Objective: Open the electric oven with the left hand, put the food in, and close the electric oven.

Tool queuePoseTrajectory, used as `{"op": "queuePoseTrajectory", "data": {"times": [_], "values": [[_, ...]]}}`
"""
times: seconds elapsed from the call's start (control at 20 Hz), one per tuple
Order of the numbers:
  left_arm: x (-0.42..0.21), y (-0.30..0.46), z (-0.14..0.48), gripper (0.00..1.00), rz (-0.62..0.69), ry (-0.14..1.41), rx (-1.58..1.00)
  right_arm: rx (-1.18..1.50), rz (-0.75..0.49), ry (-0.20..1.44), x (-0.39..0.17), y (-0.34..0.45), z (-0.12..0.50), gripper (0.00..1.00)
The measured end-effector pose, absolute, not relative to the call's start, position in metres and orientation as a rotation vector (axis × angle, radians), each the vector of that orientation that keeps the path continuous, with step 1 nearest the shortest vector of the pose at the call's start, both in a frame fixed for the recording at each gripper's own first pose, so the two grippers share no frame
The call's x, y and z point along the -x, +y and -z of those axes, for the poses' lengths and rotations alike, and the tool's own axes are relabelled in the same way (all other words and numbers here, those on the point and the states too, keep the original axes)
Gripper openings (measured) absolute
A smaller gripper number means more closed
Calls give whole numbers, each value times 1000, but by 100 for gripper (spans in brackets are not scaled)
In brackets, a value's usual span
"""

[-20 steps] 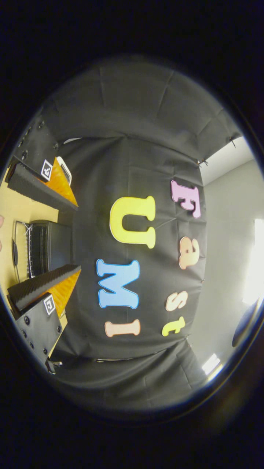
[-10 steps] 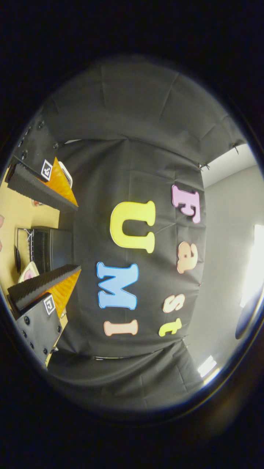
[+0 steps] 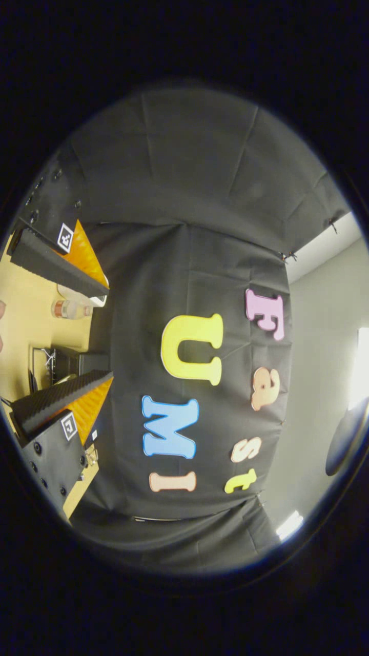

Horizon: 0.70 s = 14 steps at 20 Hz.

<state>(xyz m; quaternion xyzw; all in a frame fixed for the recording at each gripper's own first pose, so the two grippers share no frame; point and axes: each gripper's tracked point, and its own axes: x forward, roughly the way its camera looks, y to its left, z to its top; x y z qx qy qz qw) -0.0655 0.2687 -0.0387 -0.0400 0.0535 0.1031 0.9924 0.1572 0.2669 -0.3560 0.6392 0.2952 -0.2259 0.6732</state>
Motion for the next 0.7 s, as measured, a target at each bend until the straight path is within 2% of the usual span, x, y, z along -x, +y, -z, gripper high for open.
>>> {"op": "queuePoseTrajectory", "data": {"times": [0.4, 0.5, 0.55, 0.65, 0.7], "values": [[72, 303, 60, 100, -279, 160, 89, -1505, 575, 556, -216, 288, 376, 2], [69, 304, 65, 97, -285, 164, 93, -1517, 565, 526, -227, 288, 376, 4], [68, 304, 64, 100, -285, 164, 94, -1525, 540, 511, -233, 291, 374, 5], [61, 299, 63, 100, -275, 160, 95, -1516, 489, 503, -234, 292, 367, 8], [56, 295, 62, 100, -266, 158, 96, -1500, 474, 490, -234, 289, 364, 7]]}}
